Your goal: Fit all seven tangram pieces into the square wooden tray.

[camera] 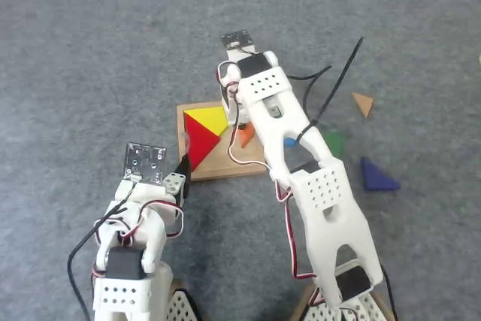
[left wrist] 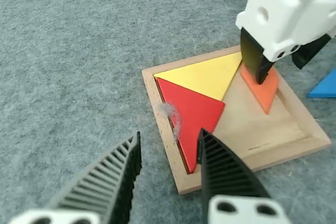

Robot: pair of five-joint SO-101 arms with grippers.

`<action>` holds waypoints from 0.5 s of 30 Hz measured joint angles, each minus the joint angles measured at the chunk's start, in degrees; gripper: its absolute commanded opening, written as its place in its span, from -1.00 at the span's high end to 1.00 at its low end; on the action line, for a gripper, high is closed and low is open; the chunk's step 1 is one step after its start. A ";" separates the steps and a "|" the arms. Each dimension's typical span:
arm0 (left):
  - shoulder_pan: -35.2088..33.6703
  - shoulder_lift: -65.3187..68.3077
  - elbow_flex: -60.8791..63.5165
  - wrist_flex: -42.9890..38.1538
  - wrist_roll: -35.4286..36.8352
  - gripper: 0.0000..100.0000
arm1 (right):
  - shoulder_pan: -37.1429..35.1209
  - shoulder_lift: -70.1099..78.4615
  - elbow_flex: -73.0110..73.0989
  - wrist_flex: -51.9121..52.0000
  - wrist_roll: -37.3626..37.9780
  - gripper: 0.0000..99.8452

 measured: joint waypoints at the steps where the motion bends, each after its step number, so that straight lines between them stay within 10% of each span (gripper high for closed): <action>1: 0.00 0.00 0.00 0.00 0.00 0.65 | 0.18 -0.26 0.00 0.53 0.00 0.54; 15: 0.00 0.00 0.00 0.00 0.00 0.65 | 0.18 -3.08 0.00 -0.62 2.11 0.54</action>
